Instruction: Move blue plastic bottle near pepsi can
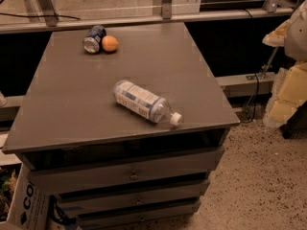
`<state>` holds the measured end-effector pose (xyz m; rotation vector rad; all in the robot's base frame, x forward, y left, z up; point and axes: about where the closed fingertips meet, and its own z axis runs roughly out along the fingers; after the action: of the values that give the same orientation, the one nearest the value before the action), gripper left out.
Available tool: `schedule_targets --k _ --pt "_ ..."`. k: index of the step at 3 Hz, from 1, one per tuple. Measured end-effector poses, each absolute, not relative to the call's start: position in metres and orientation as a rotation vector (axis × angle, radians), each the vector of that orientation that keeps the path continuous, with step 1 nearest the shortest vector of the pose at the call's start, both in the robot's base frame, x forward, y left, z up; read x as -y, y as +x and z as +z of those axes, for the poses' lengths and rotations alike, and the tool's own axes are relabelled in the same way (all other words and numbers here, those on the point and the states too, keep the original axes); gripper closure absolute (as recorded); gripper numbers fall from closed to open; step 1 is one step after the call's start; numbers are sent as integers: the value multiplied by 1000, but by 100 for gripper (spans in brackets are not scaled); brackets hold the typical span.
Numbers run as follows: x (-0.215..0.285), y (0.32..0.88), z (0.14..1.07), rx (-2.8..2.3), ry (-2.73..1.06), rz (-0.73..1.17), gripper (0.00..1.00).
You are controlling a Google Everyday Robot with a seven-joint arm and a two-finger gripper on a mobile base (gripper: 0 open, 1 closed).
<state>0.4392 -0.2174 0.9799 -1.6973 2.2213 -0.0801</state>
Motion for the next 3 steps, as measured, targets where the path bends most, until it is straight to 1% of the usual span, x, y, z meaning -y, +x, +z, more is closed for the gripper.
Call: schedule_targets --k 1,3 --pt "204 444 981 -2175 -1645 -2 0" --pt "142 470 962 -2045 -1598 178 0"
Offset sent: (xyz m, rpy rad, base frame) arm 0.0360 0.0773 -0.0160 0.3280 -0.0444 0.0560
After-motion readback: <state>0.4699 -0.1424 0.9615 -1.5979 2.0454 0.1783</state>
